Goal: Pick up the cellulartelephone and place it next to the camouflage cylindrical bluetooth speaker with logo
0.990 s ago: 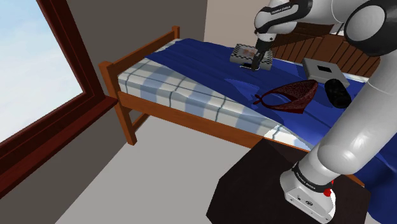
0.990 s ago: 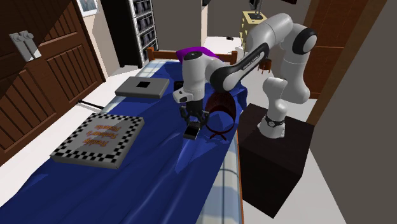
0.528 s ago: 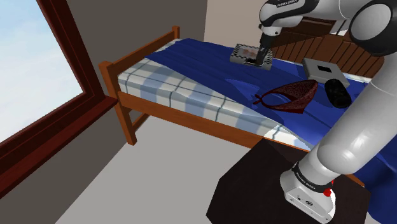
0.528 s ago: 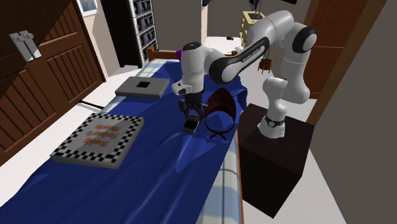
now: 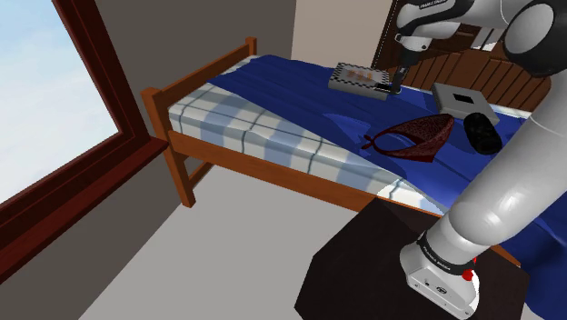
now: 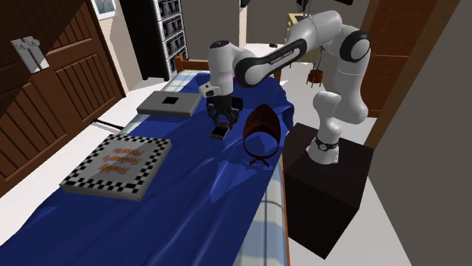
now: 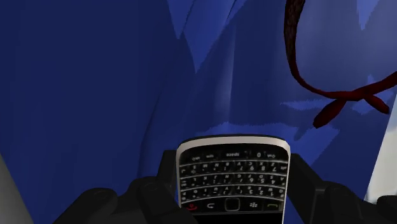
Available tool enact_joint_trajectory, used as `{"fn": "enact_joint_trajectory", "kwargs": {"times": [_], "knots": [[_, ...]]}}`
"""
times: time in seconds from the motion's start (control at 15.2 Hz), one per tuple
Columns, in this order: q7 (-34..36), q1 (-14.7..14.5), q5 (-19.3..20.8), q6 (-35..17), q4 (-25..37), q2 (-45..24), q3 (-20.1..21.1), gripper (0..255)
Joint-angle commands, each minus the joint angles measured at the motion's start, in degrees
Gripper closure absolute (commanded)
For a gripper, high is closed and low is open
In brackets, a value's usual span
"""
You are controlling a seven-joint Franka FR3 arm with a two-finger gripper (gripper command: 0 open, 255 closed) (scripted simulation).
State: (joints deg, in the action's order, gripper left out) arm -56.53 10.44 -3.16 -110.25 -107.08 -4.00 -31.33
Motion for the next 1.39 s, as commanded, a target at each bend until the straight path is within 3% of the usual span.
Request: {"fn": "enact_joint_trajectory", "kwargs": {"times": [0.0,0.66,1.32], "knots": [[-3.16,1.62,-0.81,0.12,1.12,-1.31,-1.24,255],[-18.63,11.13,-5.88,2.66,9.08,-8.89,-6.35,255],[-33.0,25.58,-14.07,8.9,25.56,-22.33,-7.75,255]]}}
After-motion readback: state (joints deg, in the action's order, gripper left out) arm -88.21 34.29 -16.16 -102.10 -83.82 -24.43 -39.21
